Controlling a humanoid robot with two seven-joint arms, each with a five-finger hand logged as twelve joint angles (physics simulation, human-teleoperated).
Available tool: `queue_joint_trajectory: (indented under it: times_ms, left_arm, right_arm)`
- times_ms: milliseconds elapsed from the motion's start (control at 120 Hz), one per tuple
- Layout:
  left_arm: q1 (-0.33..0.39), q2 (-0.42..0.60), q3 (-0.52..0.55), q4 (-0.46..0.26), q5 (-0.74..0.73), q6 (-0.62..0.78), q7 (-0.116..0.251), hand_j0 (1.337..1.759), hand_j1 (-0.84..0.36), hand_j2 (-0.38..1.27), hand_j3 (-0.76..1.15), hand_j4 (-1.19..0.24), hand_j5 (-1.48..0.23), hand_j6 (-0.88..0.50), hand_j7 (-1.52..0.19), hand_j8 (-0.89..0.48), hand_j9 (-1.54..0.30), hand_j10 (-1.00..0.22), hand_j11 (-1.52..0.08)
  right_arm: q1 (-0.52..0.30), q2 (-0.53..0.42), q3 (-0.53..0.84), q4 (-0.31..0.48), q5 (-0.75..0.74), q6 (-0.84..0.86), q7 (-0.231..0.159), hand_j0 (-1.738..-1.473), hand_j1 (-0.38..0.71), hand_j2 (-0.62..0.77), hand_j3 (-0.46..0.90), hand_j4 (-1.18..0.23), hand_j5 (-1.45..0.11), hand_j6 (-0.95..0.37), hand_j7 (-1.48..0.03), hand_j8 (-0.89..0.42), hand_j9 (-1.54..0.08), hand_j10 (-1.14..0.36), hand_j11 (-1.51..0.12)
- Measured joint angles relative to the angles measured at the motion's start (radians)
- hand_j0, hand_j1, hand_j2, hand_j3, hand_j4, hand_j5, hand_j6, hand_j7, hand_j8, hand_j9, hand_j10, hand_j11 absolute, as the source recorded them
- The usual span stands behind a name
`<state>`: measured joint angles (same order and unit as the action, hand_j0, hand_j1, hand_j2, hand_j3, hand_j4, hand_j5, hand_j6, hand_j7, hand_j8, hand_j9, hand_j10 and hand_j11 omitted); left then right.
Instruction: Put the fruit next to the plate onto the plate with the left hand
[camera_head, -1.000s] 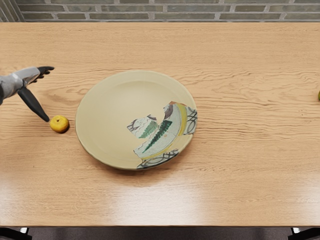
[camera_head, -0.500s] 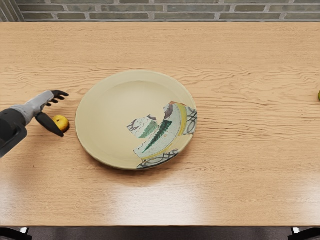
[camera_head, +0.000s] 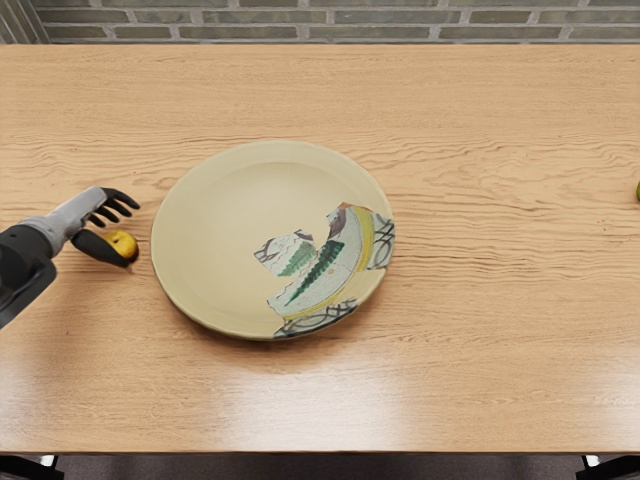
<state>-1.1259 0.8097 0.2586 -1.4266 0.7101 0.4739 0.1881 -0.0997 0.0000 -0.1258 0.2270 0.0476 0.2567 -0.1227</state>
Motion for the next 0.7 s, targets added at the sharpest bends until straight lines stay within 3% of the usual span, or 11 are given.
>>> queue_joint_trajectory:
  times_ms: [383,700]
  left_arm:
    - [0.014,-0.008,0.014,0.000,0.006,0.022,0.003,1.657,-0.22,0.09,0.00,-0.49,-0.65,-0.49,-0.65,-0.49,-0.65,-0.49,-0.65]
    - [0.008,0.002,0.014,-0.008,0.006,0.021,0.008,1.654,-0.26,0.19,0.00,-0.58,-0.78,-0.50,-0.78,-0.43,-0.78,-0.58,-0.78]
  right_arm:
    - [0.000,0.000,0.000,0.000,0.000,0.000,0.000,-1.658,-0.33,0.00,0.00,-0.02,-0.02,-0.02,-0.02,-0.02,-0.02,-0.02,-0.02]
    - [0.000,0.000,0.000,0.000,0.000,0.000,0.000,-1.658,-0.33,0.00,0.00,-0.02,-0.02,-0.02,-0.02,-0.02,-0.02,-0.02,-0.02]
